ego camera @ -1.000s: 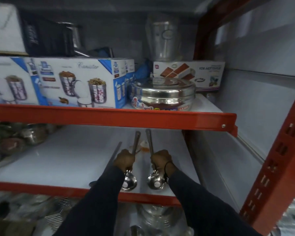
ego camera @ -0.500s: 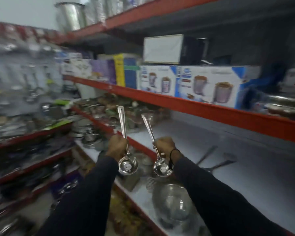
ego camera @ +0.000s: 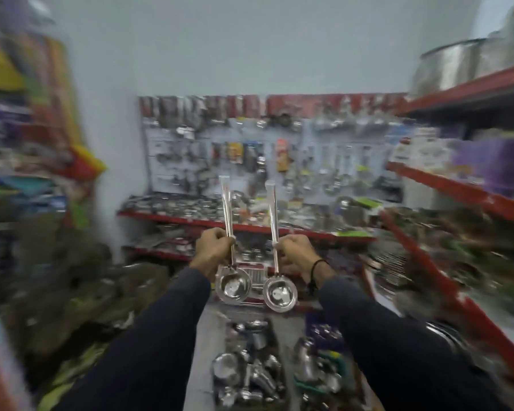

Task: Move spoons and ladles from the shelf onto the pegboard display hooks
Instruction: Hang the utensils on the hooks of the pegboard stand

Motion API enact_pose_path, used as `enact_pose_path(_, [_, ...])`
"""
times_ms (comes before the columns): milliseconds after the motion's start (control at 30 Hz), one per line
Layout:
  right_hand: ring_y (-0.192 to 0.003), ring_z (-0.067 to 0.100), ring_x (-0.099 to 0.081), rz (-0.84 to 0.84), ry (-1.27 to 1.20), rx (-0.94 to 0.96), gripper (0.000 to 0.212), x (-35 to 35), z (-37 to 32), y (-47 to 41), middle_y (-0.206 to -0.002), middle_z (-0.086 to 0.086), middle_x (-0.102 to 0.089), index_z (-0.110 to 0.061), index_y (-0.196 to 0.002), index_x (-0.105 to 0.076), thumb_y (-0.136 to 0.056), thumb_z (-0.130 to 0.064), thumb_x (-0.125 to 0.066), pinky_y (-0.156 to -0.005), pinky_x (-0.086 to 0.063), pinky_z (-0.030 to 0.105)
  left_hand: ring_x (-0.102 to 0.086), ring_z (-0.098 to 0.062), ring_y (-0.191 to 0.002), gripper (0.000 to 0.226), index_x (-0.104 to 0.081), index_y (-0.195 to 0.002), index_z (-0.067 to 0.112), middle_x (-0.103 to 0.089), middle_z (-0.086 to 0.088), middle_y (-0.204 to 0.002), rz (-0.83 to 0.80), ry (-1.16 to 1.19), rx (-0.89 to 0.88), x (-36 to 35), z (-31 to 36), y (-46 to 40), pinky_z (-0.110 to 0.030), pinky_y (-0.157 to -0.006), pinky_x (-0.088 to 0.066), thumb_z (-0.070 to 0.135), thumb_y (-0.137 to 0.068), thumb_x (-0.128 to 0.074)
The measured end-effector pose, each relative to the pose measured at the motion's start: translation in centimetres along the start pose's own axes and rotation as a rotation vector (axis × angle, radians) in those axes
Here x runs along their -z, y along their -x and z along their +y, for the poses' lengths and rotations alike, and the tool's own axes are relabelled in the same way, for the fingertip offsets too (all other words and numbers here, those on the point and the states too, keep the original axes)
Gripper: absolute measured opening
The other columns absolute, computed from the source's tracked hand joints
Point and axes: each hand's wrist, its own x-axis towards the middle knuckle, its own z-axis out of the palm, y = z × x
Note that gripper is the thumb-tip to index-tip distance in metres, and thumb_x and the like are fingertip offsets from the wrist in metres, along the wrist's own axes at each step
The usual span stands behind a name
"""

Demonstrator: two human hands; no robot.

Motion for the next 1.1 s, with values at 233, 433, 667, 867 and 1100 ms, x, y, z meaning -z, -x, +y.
enact_pose_path(233, [-0.074,0.024,-0.071,-0.451,-0.026,0.155,0.011,-14.8,-5.9,1.3,-0.099,0.018,-0.075,0.002,-0.102,-0.070,-0.095,-0.006,-0.064,-0.081,-0.064,0.047,-0.068,-0.022,-0.054,0.015,-0.068,-0.072,0.011,-0.070,-0.013,-0.072,0.414,-0.143,0.028,16.5,-1.0,4.8,-0.025,-0.037,-0.052,0.012,-0.084,-0.076])
enact_pose_path(433, [-0.065,0.026,-0.068,-0.709,-0.073,0.254,0.009,-24.5,-8.5,7.7,-0.085,0.017,-0.073,-0.006,-0.085,-0.068,-0.093,-0.002,-0.064,-0.058,-0.059,0.033,-0.066,-0.029,-0.065,0.027,-0.060,-0.064,0.014,-0.063,-0.017,-0.070,0.650,-0.188,0.030,25.9,-1.2,12.8,-0.048,-0.067,-0.057,0.007,-0.088,-0.071])
enact_pose_path(667, [-0.060,0.022,-0.069,-0.910,-0.104,0.333,0.021,-33.0,-10.3,15.3,-0.072,0.008,-0.073,-0.014,-0.070,-0.068,-0.090,-0.007,-0.070,-0.058,-0.058,0.034,-0.059,-0.023,-0.066,0.009,-0.067,-0.082,0.001,-0.062,-0.011,-0.072,0.936,-0.238,0.027,34.3,-0.7,21.5,-0.037,-0.061,-0.053,0.002,-0.091,-0.065])
enact_pose_path(867, [-0.067,0.026,-0.060,-1.022,-0.083,0.385,0.015,-38.1,-11.3,19.8,-0.079,0.015,-0.061,0.003,-0.088,-0.071,-0.090,-0.012,-0.070,-0.056,-0.055,0.036,-0.065,-0.026,-0.076,0.005,-0.068,-0.088,0.005,-0.067,-0.010,-0.083,1.039,-0.304,0.160,38.8,-1.6,25.0,-0.041,-0.067,-0.058,0.004,-0.090,-0.063])
enact_pose_path(1100, [-0.072,0.028,-0.062,-1.101,-0.044,0.386,0.011,-40.8,-11.8,20.7,-0.091,0.032,-0.070,-0.008,-0.076,-0.072,-0.086,-0.010,-0.074,-0.071,-0.058,0.050,-0.062,-0.020,-0.075,0.010,-0.065,-0.084,0.009,-0.068,-0.012,-0.092,1.012,-0.361,0.271,40.2,-3.8,24.6,-0.029,-0.064,-0.051,0.005,-0.094,-0.061])
